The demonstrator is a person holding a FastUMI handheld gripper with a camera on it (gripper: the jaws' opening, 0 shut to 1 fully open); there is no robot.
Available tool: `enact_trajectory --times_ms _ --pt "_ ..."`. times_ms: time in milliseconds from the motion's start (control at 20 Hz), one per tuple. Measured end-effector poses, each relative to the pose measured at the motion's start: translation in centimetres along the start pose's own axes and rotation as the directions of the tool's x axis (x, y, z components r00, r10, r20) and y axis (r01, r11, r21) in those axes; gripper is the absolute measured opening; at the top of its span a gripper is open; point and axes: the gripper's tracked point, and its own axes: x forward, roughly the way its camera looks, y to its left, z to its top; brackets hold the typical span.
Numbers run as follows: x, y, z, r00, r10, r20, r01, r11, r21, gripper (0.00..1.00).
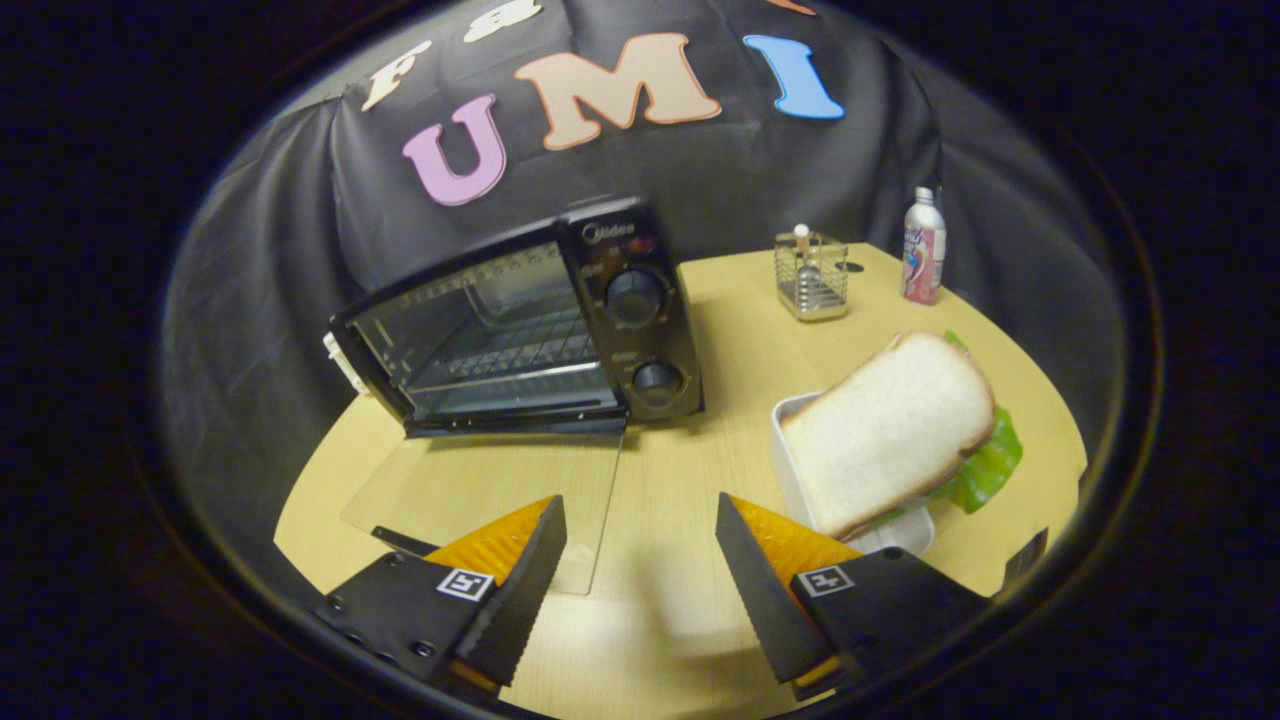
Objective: Open the toaster oven, put the food inside, and close the toaster oven door.
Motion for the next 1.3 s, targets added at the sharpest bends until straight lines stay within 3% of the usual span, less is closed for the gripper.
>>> enact_trajectory --times_ms 350,800,1300 --pt "-1.8 -7.8 6.8 0.983 -0.115 0.145 0.1 0.989 0.107 0.94" --pt "-2.7 -18.2 8.4 0.949 -0.273 0.161 0.228 0.941 0.249 0.94" --pt "-0.4 -17.5 6.9 0.978 -0.179 0.108 0.148 0.957 0.248 0.96"
